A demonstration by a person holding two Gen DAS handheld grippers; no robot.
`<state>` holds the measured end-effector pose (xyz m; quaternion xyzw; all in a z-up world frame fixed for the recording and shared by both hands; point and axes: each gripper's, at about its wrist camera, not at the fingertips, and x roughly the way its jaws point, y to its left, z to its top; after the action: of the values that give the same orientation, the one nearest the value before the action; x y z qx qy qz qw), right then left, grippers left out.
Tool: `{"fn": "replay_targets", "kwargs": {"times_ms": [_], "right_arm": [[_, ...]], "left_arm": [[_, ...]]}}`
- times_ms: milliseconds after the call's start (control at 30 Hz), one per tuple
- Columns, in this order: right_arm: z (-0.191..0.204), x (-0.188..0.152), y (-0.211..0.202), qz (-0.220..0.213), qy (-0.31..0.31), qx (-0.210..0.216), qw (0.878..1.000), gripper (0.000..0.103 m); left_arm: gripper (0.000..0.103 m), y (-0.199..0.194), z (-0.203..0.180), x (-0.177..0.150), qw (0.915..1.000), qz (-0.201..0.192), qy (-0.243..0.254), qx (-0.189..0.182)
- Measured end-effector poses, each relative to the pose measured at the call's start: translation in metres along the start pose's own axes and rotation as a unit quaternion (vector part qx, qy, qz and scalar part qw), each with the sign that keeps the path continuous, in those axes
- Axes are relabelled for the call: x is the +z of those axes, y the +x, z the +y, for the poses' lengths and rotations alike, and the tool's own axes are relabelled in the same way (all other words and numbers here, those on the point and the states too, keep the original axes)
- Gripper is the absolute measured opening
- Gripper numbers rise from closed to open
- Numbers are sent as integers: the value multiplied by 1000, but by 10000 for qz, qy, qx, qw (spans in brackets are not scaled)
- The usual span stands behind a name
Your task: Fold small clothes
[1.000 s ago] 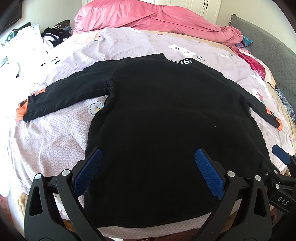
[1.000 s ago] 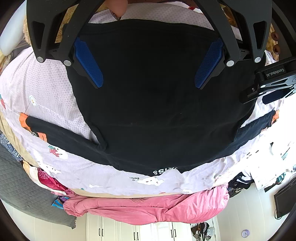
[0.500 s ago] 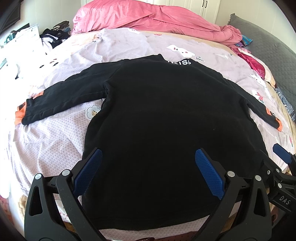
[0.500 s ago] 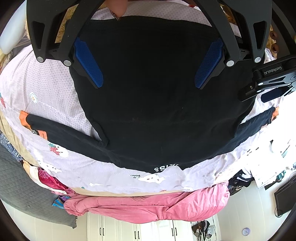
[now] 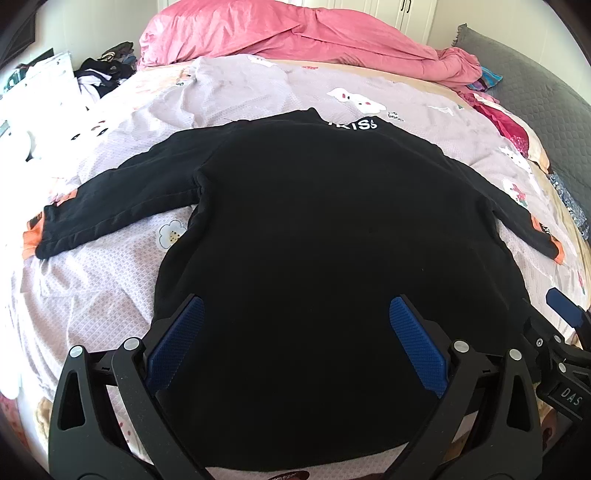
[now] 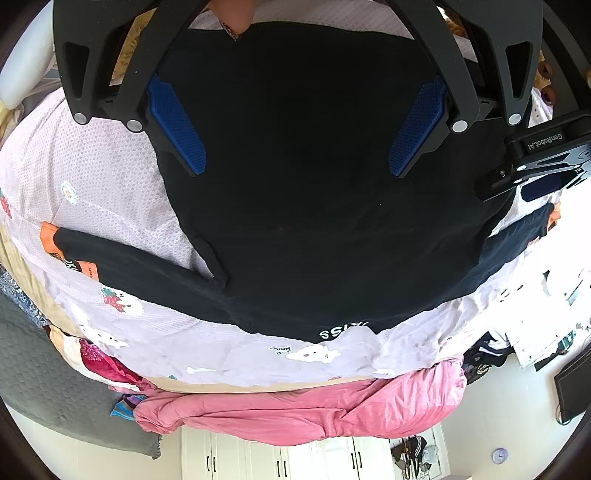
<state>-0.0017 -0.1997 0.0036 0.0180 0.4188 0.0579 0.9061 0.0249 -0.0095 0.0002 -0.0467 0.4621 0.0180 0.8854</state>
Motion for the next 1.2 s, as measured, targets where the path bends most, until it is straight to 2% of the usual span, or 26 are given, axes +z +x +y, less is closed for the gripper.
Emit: {"fn": "replay_targets", "kwargs": {"times_ms": [800,1200], "right_arm": [[-48,38,20,-100,504,-302,9982,99],[-89,71,28,-284,943,-682,9928,99]], "left_arm": [[95,28,-19,31,9999,101,49,-117],[95,40,-32,57,9996,52,107,-251]]}}
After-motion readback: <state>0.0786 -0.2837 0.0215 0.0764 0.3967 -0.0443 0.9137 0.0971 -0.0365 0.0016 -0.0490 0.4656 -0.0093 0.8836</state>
